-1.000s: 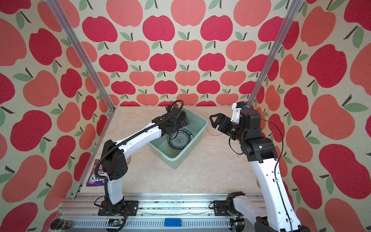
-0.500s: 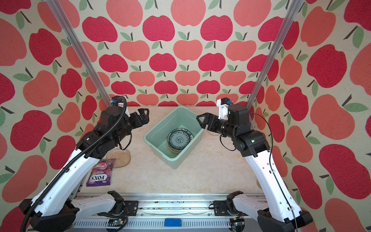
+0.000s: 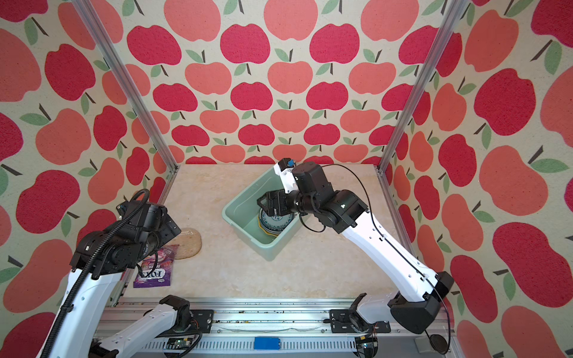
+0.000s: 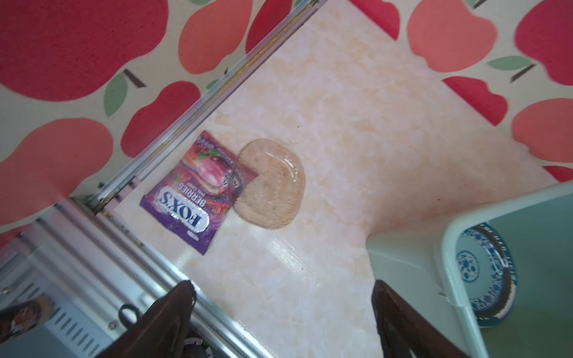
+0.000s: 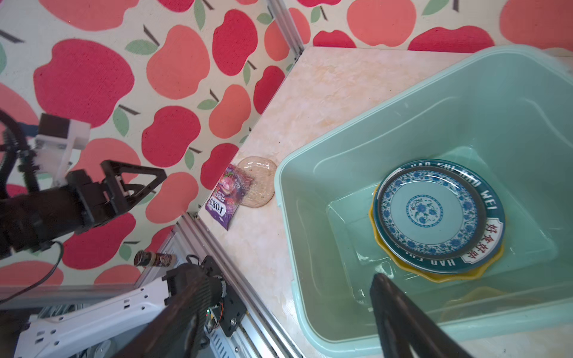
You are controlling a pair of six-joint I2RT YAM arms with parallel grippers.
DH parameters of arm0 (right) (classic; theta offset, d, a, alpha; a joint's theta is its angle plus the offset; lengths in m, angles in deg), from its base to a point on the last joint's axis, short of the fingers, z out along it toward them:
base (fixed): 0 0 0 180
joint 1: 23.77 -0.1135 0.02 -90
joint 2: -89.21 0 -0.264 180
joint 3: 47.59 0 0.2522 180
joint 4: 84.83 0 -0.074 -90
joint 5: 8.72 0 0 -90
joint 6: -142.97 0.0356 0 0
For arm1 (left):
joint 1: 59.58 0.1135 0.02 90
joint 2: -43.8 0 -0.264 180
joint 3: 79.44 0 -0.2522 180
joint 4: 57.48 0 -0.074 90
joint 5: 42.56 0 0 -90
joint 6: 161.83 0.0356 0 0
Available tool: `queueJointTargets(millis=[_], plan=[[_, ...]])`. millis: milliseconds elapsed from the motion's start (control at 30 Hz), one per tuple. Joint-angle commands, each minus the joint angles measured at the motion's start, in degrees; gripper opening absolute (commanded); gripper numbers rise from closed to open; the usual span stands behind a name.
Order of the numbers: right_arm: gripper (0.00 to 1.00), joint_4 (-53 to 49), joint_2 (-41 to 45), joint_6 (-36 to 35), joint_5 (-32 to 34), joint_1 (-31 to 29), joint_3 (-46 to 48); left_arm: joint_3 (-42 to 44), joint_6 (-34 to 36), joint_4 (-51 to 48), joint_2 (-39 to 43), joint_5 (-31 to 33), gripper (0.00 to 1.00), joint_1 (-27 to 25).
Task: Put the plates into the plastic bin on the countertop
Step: 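Release the floral plate, move left gripper to clear glass plate while right swings over bin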
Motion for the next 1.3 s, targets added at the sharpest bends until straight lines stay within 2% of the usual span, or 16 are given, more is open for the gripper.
queueJointTargets(millis=[0,200,333,400,467,633,933,1267], plan=[[0.84,-4.96,-4.94,-8.16,2.15,-5.43,-6.42,5.52,2.84,-5.08,1.29,-5.92,0.92,7.97],[0.88,-7.01,-15.84,-16.09,0.15,-10.86,-15.45,14.80,12.94,6.00,2.96,-21.97,0.95,26.52],[0.89,-10.26,-23.54,-22.33,-3.86,-14.55,-23.06,16.87,17.59,9.74,2.19,-23.21,0.94,31.37],[0.90,-14.45,-27.99,-26.21,-3.63,-17.79,-27.98,17.18,19.69,10.69,0.56,-22.48,0.94,33.30],[0.90,-17.36,-30.99,-28.41,-3.00,-19.38,-31.34,18.40,21.18,13.20,-0.73,-25.43,0.92,35.78],[0.91,-17.87,-32.80,-29.33,-4.13,-20.84,-31.57,18.85,19.90,15.35,-4.73,-24.21,0.90,36.15],[0.90,-7.17,-28.56,-28.43,-7.30,-20.89,-20.01,19.62,19.97,19.87,-13.12,-22.50,0.82,37.54],[0.91,1.41,-26.04,-28.72,-8.92,-20.81,-10.78,13.14,26.03,22.62,-27.96,-19.32,0.73,36.88]])
